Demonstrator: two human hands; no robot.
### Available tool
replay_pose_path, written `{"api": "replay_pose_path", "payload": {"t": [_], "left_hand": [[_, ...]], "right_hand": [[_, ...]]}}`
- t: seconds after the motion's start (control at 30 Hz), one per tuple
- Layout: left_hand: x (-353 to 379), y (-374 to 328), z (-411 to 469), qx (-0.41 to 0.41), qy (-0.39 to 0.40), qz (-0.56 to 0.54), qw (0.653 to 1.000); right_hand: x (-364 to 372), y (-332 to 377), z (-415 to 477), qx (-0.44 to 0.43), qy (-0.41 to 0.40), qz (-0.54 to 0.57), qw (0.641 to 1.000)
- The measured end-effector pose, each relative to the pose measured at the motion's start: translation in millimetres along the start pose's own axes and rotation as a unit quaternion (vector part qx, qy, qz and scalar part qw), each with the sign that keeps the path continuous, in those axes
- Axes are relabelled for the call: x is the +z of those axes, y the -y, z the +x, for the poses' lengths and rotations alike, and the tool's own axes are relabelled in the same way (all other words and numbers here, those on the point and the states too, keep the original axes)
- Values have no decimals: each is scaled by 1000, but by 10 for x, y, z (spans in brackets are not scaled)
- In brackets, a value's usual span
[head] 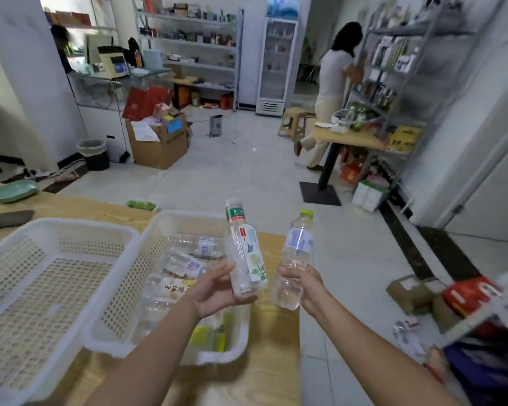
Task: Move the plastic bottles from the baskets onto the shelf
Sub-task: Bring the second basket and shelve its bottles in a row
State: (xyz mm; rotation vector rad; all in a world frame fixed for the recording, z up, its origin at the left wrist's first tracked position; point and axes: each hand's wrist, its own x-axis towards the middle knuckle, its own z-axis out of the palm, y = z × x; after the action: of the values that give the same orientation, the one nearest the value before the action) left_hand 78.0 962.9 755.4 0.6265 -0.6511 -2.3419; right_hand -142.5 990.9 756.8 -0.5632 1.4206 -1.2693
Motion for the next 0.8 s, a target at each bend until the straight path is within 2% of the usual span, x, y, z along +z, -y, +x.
{"api": "replay_pose_path", "payload": {"t": [0.1, 0.2, 0.4, 0.57, 0.67, 0.8], "left_hand": [[522, 326, 39, -32, 49, 39, 998], [1119, 780, 107, -57, 61, 116, 990], [2253, 1910, 129, -148, 154, 236, 948], [2961, 2671, 141, -222, 200, 263, 917], [3224, 3030, 194, -268, 239, 294, 886], [3528, 3471, 255, -333, 268, 282, 859]], "right_hand": [[-574, -22, -503, -27, -66, 23, 997], [-1217, -95, -1095, -42, -155, 51, 986], [-2431, -238, -2303, -85, -339, 125, 929], [-3238, -448, -3122, -121, -463, 200, 855], [-3601, -617, -3542, -112, -560, 220, 791], [-3915, -829, -4089, -95, -657, 244, 707]]}}
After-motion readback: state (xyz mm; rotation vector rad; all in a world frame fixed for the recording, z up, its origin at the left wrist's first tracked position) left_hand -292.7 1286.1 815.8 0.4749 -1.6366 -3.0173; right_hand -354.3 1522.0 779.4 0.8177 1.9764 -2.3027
